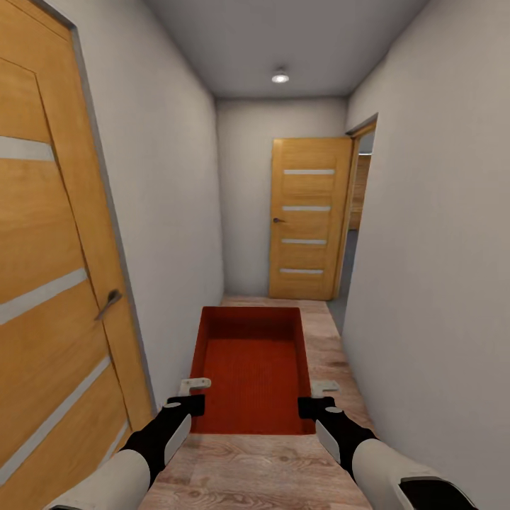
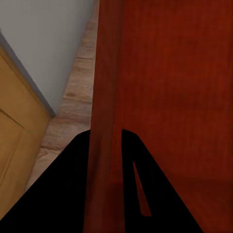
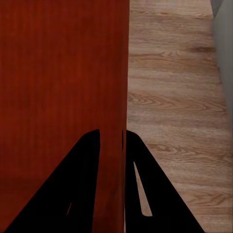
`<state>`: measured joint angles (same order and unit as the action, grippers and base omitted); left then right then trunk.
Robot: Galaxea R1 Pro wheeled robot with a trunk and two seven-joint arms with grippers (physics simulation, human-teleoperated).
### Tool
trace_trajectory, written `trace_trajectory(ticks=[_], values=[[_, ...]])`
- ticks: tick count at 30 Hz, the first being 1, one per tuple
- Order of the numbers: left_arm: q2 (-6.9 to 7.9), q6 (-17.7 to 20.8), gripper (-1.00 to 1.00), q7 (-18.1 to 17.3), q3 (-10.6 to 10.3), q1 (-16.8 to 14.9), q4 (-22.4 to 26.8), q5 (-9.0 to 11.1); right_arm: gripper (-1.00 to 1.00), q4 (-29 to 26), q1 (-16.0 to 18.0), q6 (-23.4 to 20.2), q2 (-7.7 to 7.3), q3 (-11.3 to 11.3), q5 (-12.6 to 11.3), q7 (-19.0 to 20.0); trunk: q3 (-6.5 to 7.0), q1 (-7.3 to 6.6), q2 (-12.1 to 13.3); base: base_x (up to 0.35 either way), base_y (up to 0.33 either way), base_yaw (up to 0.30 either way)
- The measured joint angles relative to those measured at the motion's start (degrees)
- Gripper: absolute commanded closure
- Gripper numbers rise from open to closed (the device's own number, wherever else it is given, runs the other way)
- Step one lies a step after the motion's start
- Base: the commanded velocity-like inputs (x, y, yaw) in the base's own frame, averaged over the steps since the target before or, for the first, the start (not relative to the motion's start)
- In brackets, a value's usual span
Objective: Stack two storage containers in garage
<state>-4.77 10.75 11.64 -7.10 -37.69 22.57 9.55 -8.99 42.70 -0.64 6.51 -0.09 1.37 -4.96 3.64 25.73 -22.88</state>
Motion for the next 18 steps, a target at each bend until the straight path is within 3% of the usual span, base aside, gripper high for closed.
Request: trace_trajectory(ticks=[18], values=[[0.00,0.0,1.00,-0.1,0.1,0.0,-0.3,0.0,1.00,0.0,0.0,-0.3,0.02,0.3,-0.2,-0.1,0.00,0.00,0.0,0.322,0.000,0.000]])
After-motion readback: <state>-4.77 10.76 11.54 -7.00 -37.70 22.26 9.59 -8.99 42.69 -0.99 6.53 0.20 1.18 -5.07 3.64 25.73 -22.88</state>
